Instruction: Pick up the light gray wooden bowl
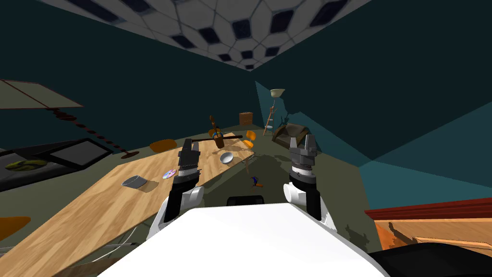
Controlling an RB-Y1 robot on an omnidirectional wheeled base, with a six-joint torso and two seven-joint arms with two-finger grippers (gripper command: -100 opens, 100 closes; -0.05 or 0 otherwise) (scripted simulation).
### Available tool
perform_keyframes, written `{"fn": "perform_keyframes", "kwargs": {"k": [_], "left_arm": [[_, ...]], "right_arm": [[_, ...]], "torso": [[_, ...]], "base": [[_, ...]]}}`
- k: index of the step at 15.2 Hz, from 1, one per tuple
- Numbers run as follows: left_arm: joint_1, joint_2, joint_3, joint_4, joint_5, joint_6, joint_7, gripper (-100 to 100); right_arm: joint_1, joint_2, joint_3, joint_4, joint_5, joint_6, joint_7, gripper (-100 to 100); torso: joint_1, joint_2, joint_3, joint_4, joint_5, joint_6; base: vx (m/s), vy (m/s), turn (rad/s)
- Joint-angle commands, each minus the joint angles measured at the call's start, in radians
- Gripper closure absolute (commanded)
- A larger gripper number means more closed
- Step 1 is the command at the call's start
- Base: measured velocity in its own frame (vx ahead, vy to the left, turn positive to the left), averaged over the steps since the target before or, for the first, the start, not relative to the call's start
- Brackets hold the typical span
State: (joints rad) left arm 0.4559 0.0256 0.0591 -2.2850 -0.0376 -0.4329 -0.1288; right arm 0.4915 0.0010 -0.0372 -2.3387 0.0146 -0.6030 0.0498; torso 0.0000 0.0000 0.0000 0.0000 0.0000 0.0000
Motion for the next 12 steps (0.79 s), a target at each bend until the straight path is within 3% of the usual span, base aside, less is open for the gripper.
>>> {"fn": "perform_keyframes", "kwargs": {"k": [1,5,12], "left_arm": [[0.002,0.044,0.011,0.000,0.004,0.033,-0.008,-100],[0.009,0.097,0.035,0.001,0.013,0.104,-0.025,-100],[0.019,0.145,0.070,0.002,0.027,0.228,-0.048,-100]], "right_arm": [[0.000,0.000,0.000,0.000,0.000,0.000,0.000,0],[0.000,0.000,0.000,0.000,0.000,0.000,0.000,0],[0.000,0.000,0.000,0.000,0.000,0.000,0.000,0]], "torso": [[0.000,0.000,0.000,0.000,0.000,0.000],[0.001,0.001,0.000,0.000,0.000,0.000],[0.000,0.000,0.000,0.000,0.000,0.000]], "base": [[-0.004,-0.001,-0.031],[-0.011,0.001,-0.049],[-0.006,0.001,-0.052]]}}
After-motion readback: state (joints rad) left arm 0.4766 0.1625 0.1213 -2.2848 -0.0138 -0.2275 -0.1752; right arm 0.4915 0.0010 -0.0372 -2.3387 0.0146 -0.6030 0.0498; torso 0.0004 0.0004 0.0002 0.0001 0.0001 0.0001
